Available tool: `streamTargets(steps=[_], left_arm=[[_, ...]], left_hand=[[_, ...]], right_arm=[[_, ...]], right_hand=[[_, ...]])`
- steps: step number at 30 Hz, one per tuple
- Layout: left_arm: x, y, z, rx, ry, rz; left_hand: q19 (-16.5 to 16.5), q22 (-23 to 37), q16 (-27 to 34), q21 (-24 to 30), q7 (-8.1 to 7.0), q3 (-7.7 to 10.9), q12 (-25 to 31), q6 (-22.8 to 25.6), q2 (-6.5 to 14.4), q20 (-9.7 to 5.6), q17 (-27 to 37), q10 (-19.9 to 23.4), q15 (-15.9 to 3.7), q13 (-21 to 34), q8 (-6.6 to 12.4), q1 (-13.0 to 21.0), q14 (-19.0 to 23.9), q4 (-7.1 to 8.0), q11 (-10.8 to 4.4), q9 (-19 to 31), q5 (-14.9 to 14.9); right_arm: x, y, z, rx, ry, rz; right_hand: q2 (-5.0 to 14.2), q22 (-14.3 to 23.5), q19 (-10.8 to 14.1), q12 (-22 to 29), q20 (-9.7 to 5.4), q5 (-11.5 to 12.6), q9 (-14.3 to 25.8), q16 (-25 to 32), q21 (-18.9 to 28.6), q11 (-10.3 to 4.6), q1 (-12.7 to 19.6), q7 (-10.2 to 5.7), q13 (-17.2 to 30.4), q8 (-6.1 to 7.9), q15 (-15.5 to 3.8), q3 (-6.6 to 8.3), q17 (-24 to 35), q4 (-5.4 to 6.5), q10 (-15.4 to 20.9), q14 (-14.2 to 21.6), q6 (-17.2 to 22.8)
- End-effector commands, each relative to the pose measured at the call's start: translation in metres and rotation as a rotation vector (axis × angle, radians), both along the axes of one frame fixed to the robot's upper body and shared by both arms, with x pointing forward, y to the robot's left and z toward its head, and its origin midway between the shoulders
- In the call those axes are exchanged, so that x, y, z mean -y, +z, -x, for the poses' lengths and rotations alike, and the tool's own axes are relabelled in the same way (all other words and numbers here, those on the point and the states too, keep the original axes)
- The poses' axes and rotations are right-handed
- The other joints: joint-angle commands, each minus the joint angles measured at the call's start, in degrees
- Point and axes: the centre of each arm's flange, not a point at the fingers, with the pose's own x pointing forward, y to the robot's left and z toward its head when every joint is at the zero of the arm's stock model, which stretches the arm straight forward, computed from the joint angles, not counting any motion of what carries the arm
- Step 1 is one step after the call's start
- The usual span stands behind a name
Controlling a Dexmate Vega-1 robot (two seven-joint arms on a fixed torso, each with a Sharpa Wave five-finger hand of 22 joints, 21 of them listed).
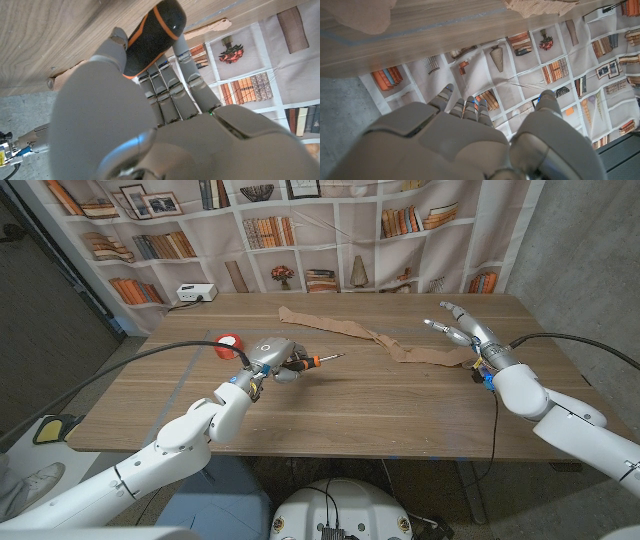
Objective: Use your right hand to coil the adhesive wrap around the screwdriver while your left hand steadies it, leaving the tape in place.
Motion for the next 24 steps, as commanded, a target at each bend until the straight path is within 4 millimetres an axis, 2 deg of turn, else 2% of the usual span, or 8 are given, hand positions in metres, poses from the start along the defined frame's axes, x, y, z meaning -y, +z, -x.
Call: streamTargets(steps=[1,13,19,21,24], left_arm=[[0.0,0.0,0.003,-0.002,0.002,-0.004],[0.0,-0.001,0.003,-0.004,-0.001,-0.006],[0.0,-0.002,0.002,-0.007,0.002,-0.008],[0.0,-0.002,0.002,-0.008,0.003,-0.007],[0.0,-0.003,0.003,-0.01,0.004,-0.005]], left_hand=[[0.85,0.11,0.0,0.65,0.9,-0.04,-0.16,0.86,12.12,-1.21,0.31,0.81,-0.65,0.25,3.36,12.12,1.23,0.27,0.12,3.85,0.35],[0.83,-0.16,0.07,1.47,0.96,-0.17,-0.38,1.19,12.04,-1.19,0.33,1.23,-0.71,0.28,3.42,12.19,1.82,0.22,0.1,3.68,0.41],[0.68,-0.26,-0.03,1.67,0.83,-0.19,-0.47,1.22,11.94,-1.2,0.3,1.37,-0.71,0.25,3.41,12.27,1.79,0.14,0.21,3.62,0.39],[0.63,-0.31,-0.06,1.77,0.87,-0.19,-0.54,1.08,11.91,-1.22,0.28,1.41,-0.7,0.21,3.34,12.31,1.81,0.12,0.15,3.6,0.39],[0.62,-0.35,-0.07,1.87,0.88,-0.19,-0.59,1.08,11.92,-1.22,0.28,1.43,-0.69,0.19,3.33,12.34,1.84,0.12,0.13,3.57,0.4]], right_arm=[[0.002,0.007,0.002,-0.002,-0.069,0.1],[0.007,0.009,-0.001,-0.047,-0.131,0.208],[0.01,0.012,-0.002,-0.058,-0.153,0.257],[0.011,0.014,-0.003,-0.069,-0.155,0.275],[0.012,0.017,-0.005,-0.079,-0.159,0.298]], right_hand=[[-0.08,0.11,0.47,0.01,0.02,0.29,0.15,-0.02,0.3,0.04,1.19,0.11,0.28,0.18,-0.17,0.47,0.19,-0.34,-0.29,-1.22,-0.26],[-0.46,0.1,0.76,0.01,-0.04,0.34,0.16,-0.07,0.28,-0.04,3.01,-0.06,0.28,0.24,-0.25,0.9,0.16,-0.48,-0.43,-1.37,-0.38],[-0.98,0.1,-0.57,0.08,1.69,0.41,0.16,-0.06,-0.25,-0.46,5.05,-0.53,0.27,0.26,-0.36,1.33,0.13,-0.49,-0.45,-1.43,-0.59],[-1.41,0.11,-1.46,0.08,1.92,0.61,0.18,-0.24,-0.4,-0.56,7.67,-1.58,0.28,-0.56,-0.3,1.98,0.11,-0.5,-0.62,-2.11,-3.43],[-1.6,0.11,-2.11,0.03,1.94,0.72,0.2,-0.44,-0.5,-0.81,8.97,-1.79,0.29,-0.65,-0.41,2.3,0.11,-0.48,-0.84,-2.88,-4.46]])
